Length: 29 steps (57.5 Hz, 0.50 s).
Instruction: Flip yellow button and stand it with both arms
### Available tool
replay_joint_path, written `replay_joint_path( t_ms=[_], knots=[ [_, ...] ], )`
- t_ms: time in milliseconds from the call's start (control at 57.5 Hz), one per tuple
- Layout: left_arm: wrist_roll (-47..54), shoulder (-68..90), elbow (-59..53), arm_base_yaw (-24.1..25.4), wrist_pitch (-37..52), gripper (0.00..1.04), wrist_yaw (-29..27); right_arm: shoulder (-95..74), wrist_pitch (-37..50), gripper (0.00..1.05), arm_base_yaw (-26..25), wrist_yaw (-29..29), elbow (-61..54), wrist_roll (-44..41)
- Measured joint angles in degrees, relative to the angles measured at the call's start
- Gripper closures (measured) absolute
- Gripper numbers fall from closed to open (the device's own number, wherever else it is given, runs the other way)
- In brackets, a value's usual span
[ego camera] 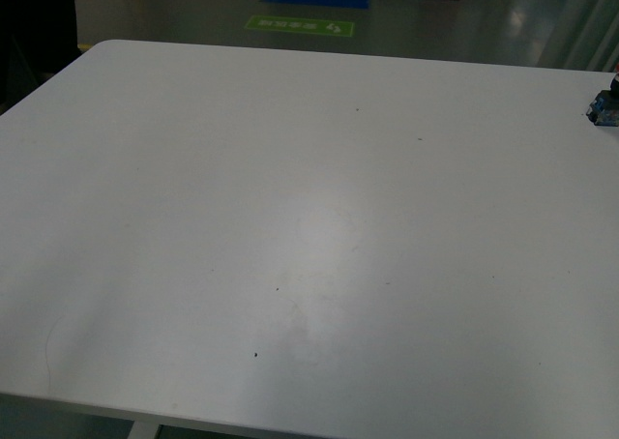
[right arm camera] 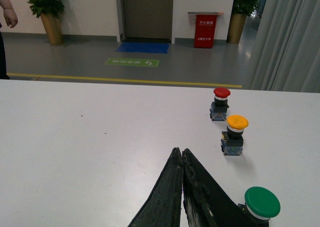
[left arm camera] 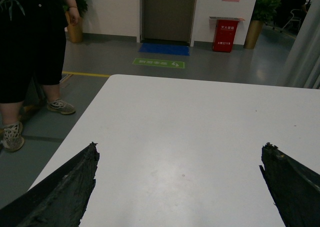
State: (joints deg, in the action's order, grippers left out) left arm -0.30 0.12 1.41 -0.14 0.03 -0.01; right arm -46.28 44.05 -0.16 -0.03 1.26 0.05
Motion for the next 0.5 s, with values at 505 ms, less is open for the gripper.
replay_joint_path(
  t_ms=[505],
  knots=[
    [0.0, 0.0, 0.0, 0.0, 0.0, 0.07, 0.0, 19.8, -17.73, 1.01, 0.0, 0.0, -0.98, 0.0]
  ],
)
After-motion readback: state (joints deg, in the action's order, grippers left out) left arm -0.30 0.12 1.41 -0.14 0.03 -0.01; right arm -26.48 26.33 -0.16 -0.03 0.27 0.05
